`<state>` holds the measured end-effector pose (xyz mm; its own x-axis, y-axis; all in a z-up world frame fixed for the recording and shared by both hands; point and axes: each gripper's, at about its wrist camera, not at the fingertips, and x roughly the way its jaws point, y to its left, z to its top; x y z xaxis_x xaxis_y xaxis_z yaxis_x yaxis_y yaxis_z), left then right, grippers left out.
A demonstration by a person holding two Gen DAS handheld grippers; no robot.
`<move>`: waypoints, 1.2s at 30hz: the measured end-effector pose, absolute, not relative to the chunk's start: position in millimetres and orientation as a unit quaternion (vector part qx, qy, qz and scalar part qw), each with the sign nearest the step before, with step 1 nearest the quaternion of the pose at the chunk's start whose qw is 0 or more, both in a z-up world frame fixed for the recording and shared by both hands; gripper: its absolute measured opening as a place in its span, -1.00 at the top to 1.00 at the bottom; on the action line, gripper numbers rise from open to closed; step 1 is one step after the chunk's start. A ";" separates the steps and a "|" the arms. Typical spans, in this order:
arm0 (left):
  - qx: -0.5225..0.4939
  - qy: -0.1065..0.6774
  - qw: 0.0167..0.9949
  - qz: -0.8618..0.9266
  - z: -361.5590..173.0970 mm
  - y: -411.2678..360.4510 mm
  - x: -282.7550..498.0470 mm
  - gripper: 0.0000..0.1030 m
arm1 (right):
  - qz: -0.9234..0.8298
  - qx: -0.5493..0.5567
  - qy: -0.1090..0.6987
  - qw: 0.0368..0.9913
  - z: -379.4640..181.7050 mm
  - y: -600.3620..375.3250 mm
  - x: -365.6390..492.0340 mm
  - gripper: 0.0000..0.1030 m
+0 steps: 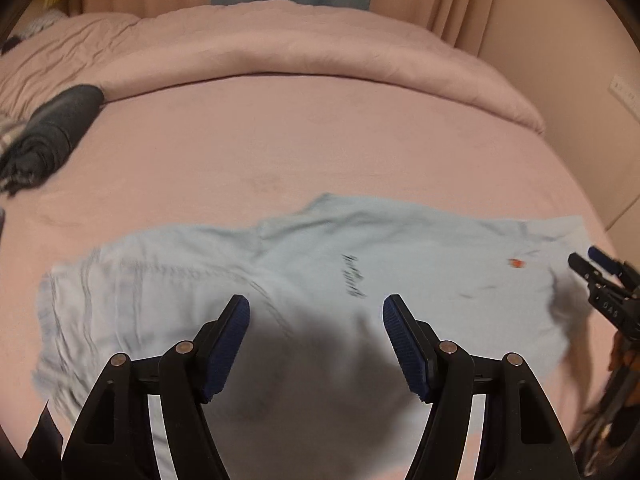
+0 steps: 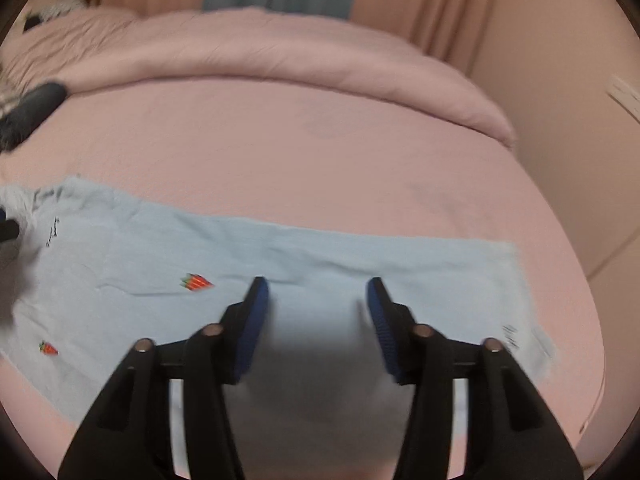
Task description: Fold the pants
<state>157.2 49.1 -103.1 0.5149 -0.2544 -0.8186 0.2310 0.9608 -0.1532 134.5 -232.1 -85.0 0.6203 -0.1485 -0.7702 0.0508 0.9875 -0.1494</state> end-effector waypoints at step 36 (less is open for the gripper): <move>-0.020 0.536 0.815 -0.220 -116.0 -43.1 121.1 -0.50 | -0.105 0.509 0.361 0.774 -161.2 -426.4 35.8 0.23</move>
<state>121.1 -43.1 -116.0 0.3284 -0.3807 -0.8644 0.3376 0.9020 -0.2690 35.8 -426.4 -161.2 0.7169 0.2050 -0.6663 0.5311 0.4586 0.7125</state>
